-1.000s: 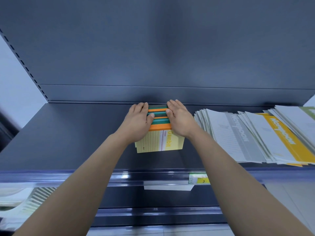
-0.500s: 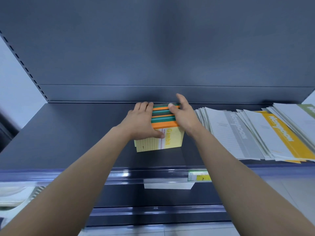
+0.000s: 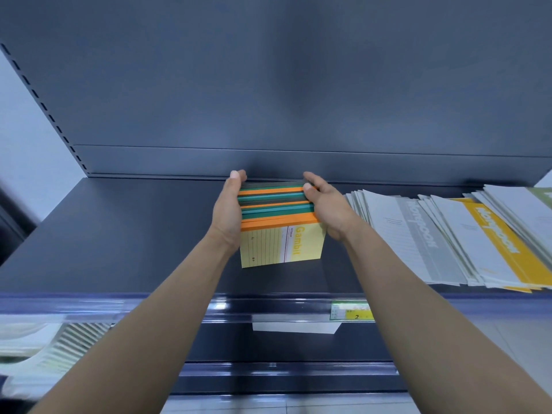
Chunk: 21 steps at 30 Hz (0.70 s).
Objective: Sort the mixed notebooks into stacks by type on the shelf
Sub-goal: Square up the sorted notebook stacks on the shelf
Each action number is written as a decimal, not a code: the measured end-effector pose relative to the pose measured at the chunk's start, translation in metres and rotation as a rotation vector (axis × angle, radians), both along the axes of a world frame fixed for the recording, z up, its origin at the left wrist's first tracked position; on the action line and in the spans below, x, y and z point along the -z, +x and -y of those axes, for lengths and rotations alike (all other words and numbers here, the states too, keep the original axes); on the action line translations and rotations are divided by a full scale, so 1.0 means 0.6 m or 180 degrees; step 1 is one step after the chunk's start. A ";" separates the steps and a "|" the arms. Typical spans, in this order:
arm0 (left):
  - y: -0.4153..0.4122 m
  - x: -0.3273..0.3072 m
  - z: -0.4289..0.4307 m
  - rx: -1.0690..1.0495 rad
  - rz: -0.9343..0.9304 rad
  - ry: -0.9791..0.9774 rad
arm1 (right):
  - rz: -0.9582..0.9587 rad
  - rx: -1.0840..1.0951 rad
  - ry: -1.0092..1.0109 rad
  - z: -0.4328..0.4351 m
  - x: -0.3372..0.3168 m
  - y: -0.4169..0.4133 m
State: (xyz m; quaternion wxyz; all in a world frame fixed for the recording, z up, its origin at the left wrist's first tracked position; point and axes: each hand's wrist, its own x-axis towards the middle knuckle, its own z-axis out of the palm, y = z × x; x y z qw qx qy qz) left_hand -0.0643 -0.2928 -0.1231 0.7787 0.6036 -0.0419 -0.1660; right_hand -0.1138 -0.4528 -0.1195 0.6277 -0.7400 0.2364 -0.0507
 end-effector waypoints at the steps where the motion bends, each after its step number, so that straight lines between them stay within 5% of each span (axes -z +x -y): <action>1: 0.002 0.003 0.003 -0.0058 0.0026 0.0063 | 0.0010 0.0017 0.0075 0.001 0.001 0.001; 6: 0.028 0.014 0.005 0.0265 0.0734 0.1233 | 0.0067 0.0231 0.0354 0.003 0.003 0.007; 11: 0.037 -0.018 0.018 0.0755 0.2843 0.4060 | 0.0077 0.0244 0.0193 0.004 0.005 0.007; 15: 0.024 -0.027 0.034 0.1958 0.3092 0.4597 | 0.0141 0.0218 0.0280 0.006 0.004 0.007; 21: 0.022 -0.021 0.054 0.1793 0.3368 0.4946 | 0.0069 0.0243 0.0882 0.012 0.000 0.001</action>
